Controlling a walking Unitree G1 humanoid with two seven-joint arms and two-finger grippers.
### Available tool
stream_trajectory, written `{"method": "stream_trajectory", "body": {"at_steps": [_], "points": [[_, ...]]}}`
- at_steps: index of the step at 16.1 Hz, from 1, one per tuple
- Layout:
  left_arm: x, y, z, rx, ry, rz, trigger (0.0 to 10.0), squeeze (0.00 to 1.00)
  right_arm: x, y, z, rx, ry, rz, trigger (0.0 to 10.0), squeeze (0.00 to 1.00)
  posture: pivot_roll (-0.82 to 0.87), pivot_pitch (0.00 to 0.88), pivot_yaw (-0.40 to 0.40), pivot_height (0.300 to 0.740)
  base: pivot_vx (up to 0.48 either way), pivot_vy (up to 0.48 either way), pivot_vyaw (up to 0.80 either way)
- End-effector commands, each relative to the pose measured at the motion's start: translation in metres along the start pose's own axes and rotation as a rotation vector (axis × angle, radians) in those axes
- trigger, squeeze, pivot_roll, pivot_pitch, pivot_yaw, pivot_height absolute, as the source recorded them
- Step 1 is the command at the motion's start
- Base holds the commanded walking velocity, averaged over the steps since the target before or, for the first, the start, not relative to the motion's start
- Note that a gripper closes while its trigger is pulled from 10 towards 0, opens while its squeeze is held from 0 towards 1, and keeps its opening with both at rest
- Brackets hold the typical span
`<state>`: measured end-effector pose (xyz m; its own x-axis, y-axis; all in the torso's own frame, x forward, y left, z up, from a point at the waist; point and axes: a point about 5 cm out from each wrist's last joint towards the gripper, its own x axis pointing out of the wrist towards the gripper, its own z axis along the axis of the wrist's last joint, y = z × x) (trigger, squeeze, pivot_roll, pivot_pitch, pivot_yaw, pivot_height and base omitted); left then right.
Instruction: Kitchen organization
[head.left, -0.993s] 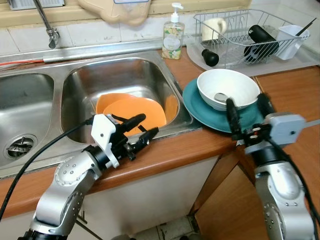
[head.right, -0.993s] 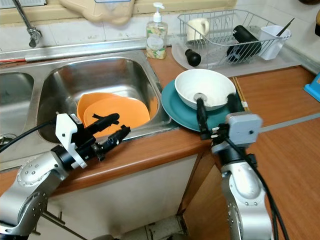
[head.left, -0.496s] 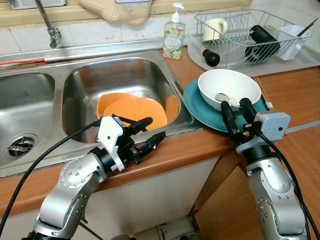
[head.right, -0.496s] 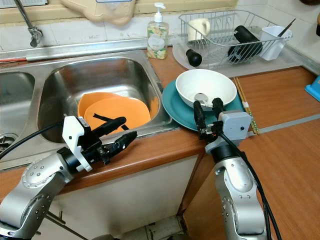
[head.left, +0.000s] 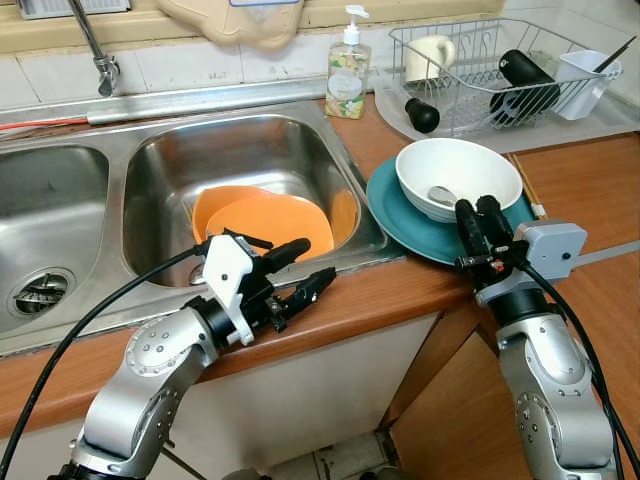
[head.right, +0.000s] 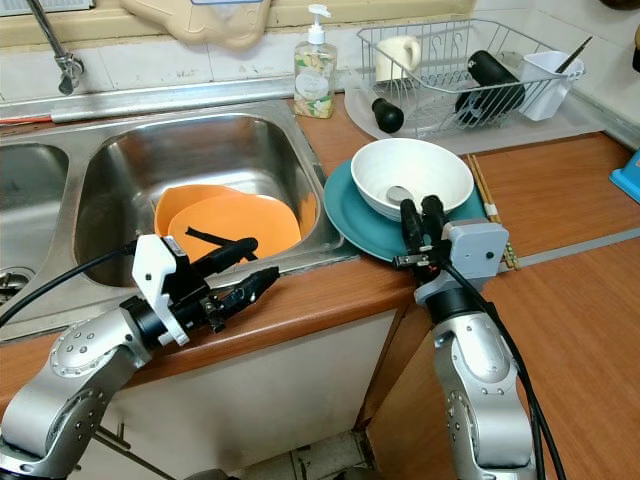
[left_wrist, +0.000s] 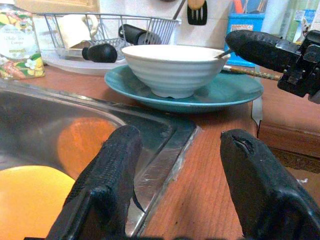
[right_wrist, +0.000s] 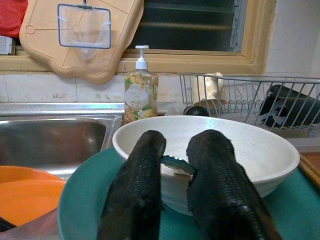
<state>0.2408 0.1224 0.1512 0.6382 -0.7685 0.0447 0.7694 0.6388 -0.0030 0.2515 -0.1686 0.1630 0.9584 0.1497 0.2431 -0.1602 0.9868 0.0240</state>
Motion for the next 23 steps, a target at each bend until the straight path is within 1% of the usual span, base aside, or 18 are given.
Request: {"method": "stream_trajectory", "body": {"at_steps": [1,2,6,7,8,10,12,13,15,16,18,20,21,23], "points": [[0.002,-0.002,0.004,0.023,0.003,-0.016,10.0,0.00,0.002,-0.004,0.002,0.002,-0.008,-0.011,0.0,0.00,-0.06,0.000,0.012,0.740,0.000,0.000,0.00],[0.002,-0.002,0.004,0.025,0.003,-0.015,10.0,0.00,0.002,-0.004,0.004,0.002,-0.015,-0.016,0.0,0.00,-0.06,0.000,0.012,0.740,0.000,0.000,0.00],[0.006,-0.002,0.006,0.057,-0.004,-0.011,10.0,0.00,0.005,-0.005,0.022,-0.003,-0.108,-0.021,0.0,0.00,-0.07,0.000,0.015,0.740,0.000,0.000,0.00],[0.009,-0.001,0.008,0.091,-0.010,0.000,10.0,0.00,0.008,-0.001,0.033,-0.012,-0.146,-0.004,0.0,0.00,-0.07,0.000,0.016,0.740,0.000,0.000,0.00],[0.010,-0.001,0.008,0.100,-0.011,0.002,10.0,0.00,0.009,0.000,0.035,-0.013,-0.156,0.001,0.0,0.00,-0.07,0.000,0.016,0.740,0.000,0.000,0.00],[0.013,0.003,0.013,0.186,-0.017,0.036,10.0,0.00,0.012,0.003,0.045,-0.007,-0.191,0.016,0.0,0.00,-0.07,0.000,0.016,0.740,0.000,0.000,0.00],[0.017,0.011,0.023,0.319,-0.044,0.091,10.0,0.00,0.016,0.012,0.054,-0.017,-0.218,0.082,0.0,0.00,-0.07,0.000,0.016,0.740,0.000,0.000,0.00],[0.021,0.014,0.028,0.414,-0.042,0.100,10.0,0.00,0.017,0.019,0.055,-0.004,-0.206,0.144,0.0,0.00,-0.06,0.000,0.014,0.740,0.000,0.000,0.00],[0.025,0.015,0.032,0.509,-0.043,0.098,10.0,0.00,0.017,0.028,0.054,0.012,-0.190,0.206,0.0,0.00,-0.06,0.000,0.014,0.740,0.000,0.000,0.00],[0.030,0.015,0.037,0.575,-0.058,0.093,10.0,0.00,0.017,0.036,0.053,0.042,-0.176,0.254,0.0,0.00,-0.06,0.000,0.018,0.740,0.000,0.000,0.00],[0.033,0.016,0.042,0.613,-0.082,0.105,10.0,0.00,0.017,0.040,0.053,0.065,-0.163,0.280,0.0,0.00,-0.06,0.000,0.020,0.740,0.000,0.000,0.00],[0.033,0.017,0.042,0.625,-0.086,0.108,10.0,0.00,0.017,0.040,0.053,0.072,-0.158,0.278,0.0,0.00,-0.06,0.000,0.020,0.740,0.000,0.000,0.00],[0.034,0.017,0.043,0.654,-0.093,0.115,10.0,0.00,0.017,0.039,0.052,0.105,-0.143,0.280,0.0,0.00,-0.06,0.000,0.020,0.740,0.000,0.000,0.00],[0.035,0.017,0.045,0.688,-0.103,0.116,10.0,0.00,0.017,0.039,0.051,0.130,-0.126,0.292,0.0,0.00,-0.06,0.000,0.020,0.740,0.000,0.000,0.00]]}}
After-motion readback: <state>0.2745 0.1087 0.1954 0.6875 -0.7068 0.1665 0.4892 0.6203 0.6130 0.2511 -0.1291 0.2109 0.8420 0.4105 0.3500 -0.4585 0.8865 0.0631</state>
